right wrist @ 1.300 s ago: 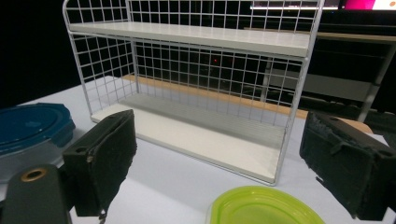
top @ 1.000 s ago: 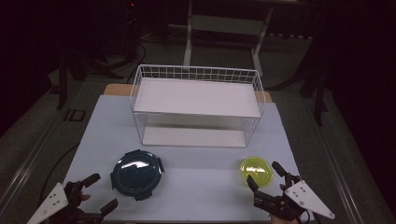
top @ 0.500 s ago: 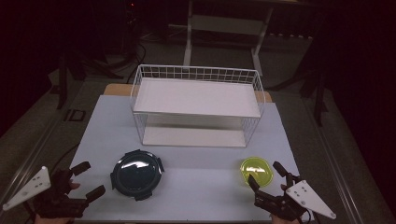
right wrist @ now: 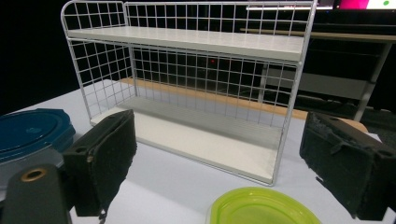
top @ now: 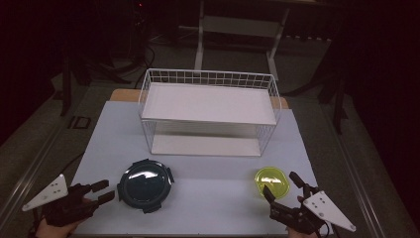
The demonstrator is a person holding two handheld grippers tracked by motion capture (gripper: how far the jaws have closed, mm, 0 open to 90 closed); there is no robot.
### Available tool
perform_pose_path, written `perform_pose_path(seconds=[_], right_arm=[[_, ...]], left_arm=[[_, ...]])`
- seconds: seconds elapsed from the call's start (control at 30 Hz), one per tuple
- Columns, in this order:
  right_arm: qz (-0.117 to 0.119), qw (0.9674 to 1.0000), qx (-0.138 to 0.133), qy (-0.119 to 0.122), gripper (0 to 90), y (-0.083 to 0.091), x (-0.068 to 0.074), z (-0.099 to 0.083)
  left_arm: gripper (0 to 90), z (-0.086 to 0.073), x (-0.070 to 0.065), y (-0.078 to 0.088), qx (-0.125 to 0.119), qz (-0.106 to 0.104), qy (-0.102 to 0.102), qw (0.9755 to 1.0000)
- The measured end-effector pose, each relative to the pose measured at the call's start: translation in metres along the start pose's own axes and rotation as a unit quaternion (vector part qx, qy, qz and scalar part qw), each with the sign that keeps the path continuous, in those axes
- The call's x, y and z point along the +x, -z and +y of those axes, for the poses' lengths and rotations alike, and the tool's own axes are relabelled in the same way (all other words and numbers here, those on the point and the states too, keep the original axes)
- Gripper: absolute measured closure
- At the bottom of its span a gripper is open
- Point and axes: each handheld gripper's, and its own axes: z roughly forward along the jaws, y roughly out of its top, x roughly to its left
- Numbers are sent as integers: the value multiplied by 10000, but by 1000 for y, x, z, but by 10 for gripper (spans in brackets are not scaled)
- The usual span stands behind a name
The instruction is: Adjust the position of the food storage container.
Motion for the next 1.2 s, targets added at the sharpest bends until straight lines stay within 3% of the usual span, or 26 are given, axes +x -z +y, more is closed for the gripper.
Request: perform_pose_path(seconds=[0.03,0.07,0.13,0.17,0.2,0.27,0.37,0.63,0.83,0.97,1.2], right_arm=[[0,10000,0,0,106,0,0,0],[5,10000,4,-4,107,0,0,0],[8,10000,4,1,106,0,0,0],[9,10000,6,2,107,0,0,0],[9,10000,6,2,107,0,0,0],[17,10000,2,-8,106,0,-1,-1],[19,10000,8,-18,106,0,-1,-1],[19,10000,14,-8,107,0,-2,-1],[33,10000,36,1,106,0,-2,-2],[60,10000,48,14,106,-1,-1,-2],[85,9999,49,19,107,-1,0,-1]], left_arm=[[558,-2,1,-1,87,14,-20,10000],[640,-5,4,-3,261,7,-31,9997],[718,-7,5,-5,378,50,-44,9993],[752,-11,7,-9,621,78,-10,9980],[768,-11,7,-9,621,78,-10,9980],[826,-17,11,-14,876,239,30,9959],[870,-20,13,-17,951,297,64,9950],[877,-25,13,-25,1067,399,52,9935],[882,-24,13,-25,1052,390,-4,9937],[884,-23,15,-27,1041,369,79,9939],[884,-15,21,-40,1134,369,45,9929]])
